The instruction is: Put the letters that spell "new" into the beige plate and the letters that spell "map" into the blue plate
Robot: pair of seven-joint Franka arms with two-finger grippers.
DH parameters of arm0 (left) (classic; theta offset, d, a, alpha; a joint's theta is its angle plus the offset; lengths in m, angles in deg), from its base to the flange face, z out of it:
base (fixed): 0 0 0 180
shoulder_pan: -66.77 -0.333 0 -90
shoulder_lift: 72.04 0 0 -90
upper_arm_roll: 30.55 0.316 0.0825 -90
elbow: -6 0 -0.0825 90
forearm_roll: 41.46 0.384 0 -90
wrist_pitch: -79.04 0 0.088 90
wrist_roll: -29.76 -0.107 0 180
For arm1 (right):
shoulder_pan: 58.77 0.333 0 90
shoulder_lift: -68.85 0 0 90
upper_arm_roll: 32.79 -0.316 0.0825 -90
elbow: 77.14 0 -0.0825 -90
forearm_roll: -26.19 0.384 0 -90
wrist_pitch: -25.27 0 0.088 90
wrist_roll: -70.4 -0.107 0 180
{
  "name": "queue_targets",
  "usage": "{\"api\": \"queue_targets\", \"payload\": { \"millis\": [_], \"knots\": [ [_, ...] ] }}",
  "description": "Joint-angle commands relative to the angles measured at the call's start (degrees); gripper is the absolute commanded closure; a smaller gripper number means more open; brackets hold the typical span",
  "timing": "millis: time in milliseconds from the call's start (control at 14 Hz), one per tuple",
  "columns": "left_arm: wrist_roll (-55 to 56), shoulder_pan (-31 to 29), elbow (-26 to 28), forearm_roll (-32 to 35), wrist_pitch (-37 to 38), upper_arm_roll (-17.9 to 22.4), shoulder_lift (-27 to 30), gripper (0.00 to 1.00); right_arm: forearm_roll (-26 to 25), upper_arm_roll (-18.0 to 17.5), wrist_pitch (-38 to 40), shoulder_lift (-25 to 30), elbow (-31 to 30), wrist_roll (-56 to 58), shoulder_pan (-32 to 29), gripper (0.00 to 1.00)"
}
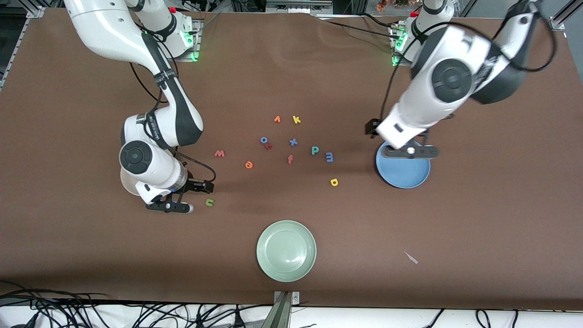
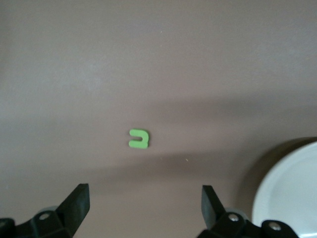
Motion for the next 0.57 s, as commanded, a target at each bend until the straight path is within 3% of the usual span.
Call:
{"api": "queue_targets", "payload": {
  "millis": [0, 143, 358, 501],
  "knots": [
    [7.2, 5.2, -2.6, 1.0, -1.8, 0.2, -6.3, 0.00, 2.5, -0.9, -3.6, -4.5, 3.2, -4.5, 0.1, 0.00],
    [10.8, 6.8, -2.6, 1.3, -6.2, 0.3, -9.5, 0.00, 5.6, -1.0, -6.3, -6.7, 3.6, -4.4, 0.0, 0.00],
    [11.0, 8.4, -2.6, 1.4, -13.7, 0.4, -15.1, 0.00, 5.6, -1.0, -6.7, -8.9, 4.8, -4.7, 0.1, 0.00],
    [11.1, 10.2, -2.5, 5.2, -18.0, 0.4, -18.7, 0.00, 5.6, -1.0, -6.6, -9.8, 5.6, -4.6, 0.0, 0.00]
  ]
}}
